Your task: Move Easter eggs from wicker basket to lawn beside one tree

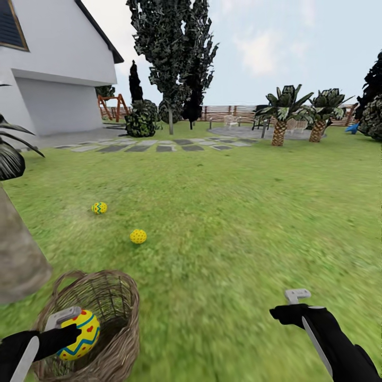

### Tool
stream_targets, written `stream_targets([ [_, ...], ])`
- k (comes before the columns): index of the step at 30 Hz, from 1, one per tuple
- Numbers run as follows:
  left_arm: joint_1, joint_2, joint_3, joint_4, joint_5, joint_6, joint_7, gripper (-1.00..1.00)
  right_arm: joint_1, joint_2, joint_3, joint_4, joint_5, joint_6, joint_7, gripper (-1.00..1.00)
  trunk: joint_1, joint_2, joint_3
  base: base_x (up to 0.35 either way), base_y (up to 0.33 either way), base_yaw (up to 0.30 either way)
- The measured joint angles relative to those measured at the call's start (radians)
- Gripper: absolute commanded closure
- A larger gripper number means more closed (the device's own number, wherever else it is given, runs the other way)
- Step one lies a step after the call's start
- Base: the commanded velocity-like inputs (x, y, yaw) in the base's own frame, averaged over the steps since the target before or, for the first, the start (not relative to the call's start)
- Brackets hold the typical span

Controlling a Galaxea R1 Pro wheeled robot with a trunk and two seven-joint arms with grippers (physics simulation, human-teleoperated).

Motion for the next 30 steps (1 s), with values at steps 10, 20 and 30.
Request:
stream_targets([
  [10, 0.000, -0.001, -0.001, -0.003, 0.000, 0.001, 0.000, 1.00, 0.000, -0.002, -0.001, 0.030, 0.000, 0.000, 0.000, -1.00, -0.005, 0.002, 0.039, -0.018, 0.012, 0.000],
  [20, 0.000, 0.000, 0.003, 0.000, 0.002, 0.008, 0.001, 1.00, 0.000, -0.005, -0.001, 0.032, 0.000, 0.000, 0.000, -1.00, -0.009, 0.005, 0.077, -0.015, 0.016, 0.000],
  [30, 0.000, -0.002, -0.001, -0.002, 0.003, 0.003, -0.002, 1.00, 0.000, -0.006, 0.000, 0.036, 0.000, 0.000, 0.000, -1.00, -0.034, 0.047, 0.112, -0.001, 0.016, 0.000],
])
